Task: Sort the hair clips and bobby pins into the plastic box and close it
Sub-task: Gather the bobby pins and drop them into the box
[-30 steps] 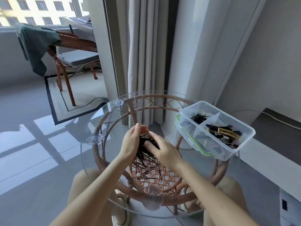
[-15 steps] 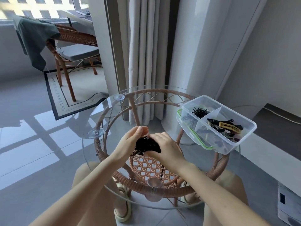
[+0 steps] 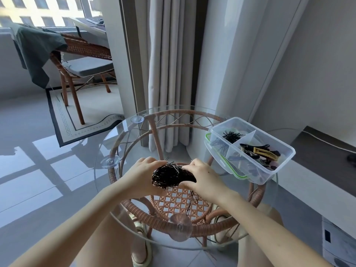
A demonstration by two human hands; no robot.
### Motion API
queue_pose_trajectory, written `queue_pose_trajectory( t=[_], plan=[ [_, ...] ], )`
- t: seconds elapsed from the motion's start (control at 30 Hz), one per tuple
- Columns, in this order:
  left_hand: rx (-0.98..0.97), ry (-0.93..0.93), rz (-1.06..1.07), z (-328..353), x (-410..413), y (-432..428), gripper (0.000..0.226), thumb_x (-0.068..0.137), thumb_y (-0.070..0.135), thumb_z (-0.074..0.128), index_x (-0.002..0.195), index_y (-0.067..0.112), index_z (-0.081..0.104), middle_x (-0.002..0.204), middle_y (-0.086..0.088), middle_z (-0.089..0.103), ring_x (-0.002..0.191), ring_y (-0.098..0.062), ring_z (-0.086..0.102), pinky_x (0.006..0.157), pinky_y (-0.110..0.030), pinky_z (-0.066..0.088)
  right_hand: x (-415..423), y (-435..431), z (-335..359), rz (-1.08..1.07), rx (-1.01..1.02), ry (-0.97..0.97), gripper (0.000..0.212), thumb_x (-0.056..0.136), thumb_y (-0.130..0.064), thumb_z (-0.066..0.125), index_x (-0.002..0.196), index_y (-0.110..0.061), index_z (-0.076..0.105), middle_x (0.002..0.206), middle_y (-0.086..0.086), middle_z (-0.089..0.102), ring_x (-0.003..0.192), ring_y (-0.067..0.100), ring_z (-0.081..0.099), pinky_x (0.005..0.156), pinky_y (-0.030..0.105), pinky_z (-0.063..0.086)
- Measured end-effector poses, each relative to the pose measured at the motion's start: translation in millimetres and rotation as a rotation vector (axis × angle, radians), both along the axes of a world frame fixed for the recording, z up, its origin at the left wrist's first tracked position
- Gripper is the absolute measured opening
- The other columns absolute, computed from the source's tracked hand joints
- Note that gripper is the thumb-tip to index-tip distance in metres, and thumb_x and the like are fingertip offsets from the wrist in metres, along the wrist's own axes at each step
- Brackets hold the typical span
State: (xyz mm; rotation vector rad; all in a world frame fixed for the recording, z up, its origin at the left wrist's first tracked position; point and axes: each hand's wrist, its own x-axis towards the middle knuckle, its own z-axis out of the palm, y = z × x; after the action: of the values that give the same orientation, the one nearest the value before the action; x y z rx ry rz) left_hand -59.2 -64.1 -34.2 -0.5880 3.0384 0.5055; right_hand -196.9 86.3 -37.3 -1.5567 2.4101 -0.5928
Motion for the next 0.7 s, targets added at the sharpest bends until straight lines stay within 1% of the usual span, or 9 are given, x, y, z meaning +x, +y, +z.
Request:
queue_pose_trajectory(
  t=[0.07,0.2,0.27,0.4,0.43,0.5,0.57,0.63,0.7],
  plan=[
    [0.025,0.004,0.004,1.6,-3.2,0.7,0.082,0.069,0.046,0.073,0.139,0.033,0.032,0.130,0.001,0.045,0.120,-0.018,0.038,0.101,-0.032,0.036,1.1,-2.9,2.4,0.008,-0.021,-0.041,0.037,0.085,-0.031,0.064,0.119,-0.018,0.060,0.101,0.006,0.055,0.100,0.023,0.052,0.088,0.035,0.044],
    [0.051,0.023,0.012,2.4,-6.4,-1.0,0.082,0.068,0.047,0.073,0.139,0.029,0.035,0.131,0.000,0.046,0.120,-0.020,0.041,0.101,-0.032,0.037,-1.2,-5.0,7.2,0.037,-0.077,0.002,0.022,0.086,-0.021,0.061,0.104,-0.011,0.069,0.096,0.008,0.062,0.093,0.025,0.057,0.085,0.038,0.045],
    [0.071,0.035,0.021,4.0,-6.9,-1.5,0.081,0.069,0.047,0.073,0.138,0.028,0.037,0.130,0.000,0.047,0.119,-0.019,0.041,0.099,-0.031,0.037,-2.9,-5.0,10.8,0.043,-0.101,0.031,0.021,0.086,-0.020,0.061,0.103,-0.011,0.070,0.096,0.008,0.065,0.093,0.025,0.059,0.085,0.037,0.045],
    [0.056,0.042,0.017,7.9,-9.5,-0.1,0.075,0.070,0.049,0.070,0.137,0.032,0.039,0.129,0.001,0.048,0.119,-0.018,0.041,0.097,-0.030,0.037,-5.4,-2.9,23.5,0.091,-0.087,0.068,0.020,0.087,-0.020,0.059,0.099,-0.011,0.071,0.092,0.010,0.065,0.091,0.027,0.059,0.083,0.038,0.046],
    [0.039,0.036,0.012,9.0,-10.5,0.3,0.075,0.071,0.051,0.069,0.136,0.033,0.039,0.130,0.002,0.047,0.120,-0.019,0.041,0.098,-0.030,0.036,-6.4,-1.5,28.5,0.103,-0.087,0.071,0.020,0.087,-0.019,0.059,0.099,-0.010,0.071,0.093,0.010,0.066,0.091,0.026,0.059,0.084,0.037,0.046],
    [0.022,0.019,-0.009,11.7,-13.4,0.3,0.073,0.072,0.054,0.067,0.136,0.034,0.038,0.131,0.002,0.047,0.121,-0.019,0.041,0.098,-0.030,0.037,-10.2,2.8,41.3,0.123,-0.095,0.082,0.019,0.087,-0.018,0.060,0.100,-0.010,0.071,0.094,0.008,0.067,0.091,0.022,0.059,0.084,0.030,0.045],
    [0.042,0.011,-0.028,14.5,-18.5,-0.7,0.071,0.072,0.054,0.067,0.135,0.035,0.040,0.131,0.001,0.047,0.121,-0.019,0.043,0.098,-0.031,0.039,-15.2,7.8,57.2,0.138,-0.102,0.090,0.018,0.086,-0.018,0.062,0.099,-0.011,0.072,0.093,0.007,0.068,0.089,0.019,0.059,0.081,0.024,0.042],
    [0.061,-0.001,-0.040,18.3,-23.4,-1.5,0.070,0.071,0.052,0.068,0.134,0.035,0.042,0.129,0.000,0.048,0.120,-0.020,0.043,0.098,-0.033,0.040,-20.0,12.3,74.0,0.144,-0.103,0.086,0.017,0.084,-0.017,0.064,0.098,-0.010,0.072,0.092,0.006,0.069,0.088,0.017,0.059,0.080,0.022,0.041],
    [0.064,-0.017,-0.050,21.6,-28.1,-2.1,0.069,0.071,0.050,0.069,0.133,0.034,0.044,0.129,0.000,0.048,0.120,-0.021,0.044,0.098,-0.034,0.041,-24.4,16.2,89.4,0.144,-0.107,0.064,0.016,0.083,-0.016,0.066,0.096,-0.010,0.073,0.091,0.003,0.069,0.087,0.014,0.059,0.081,0.022,0.044]
  ],
)
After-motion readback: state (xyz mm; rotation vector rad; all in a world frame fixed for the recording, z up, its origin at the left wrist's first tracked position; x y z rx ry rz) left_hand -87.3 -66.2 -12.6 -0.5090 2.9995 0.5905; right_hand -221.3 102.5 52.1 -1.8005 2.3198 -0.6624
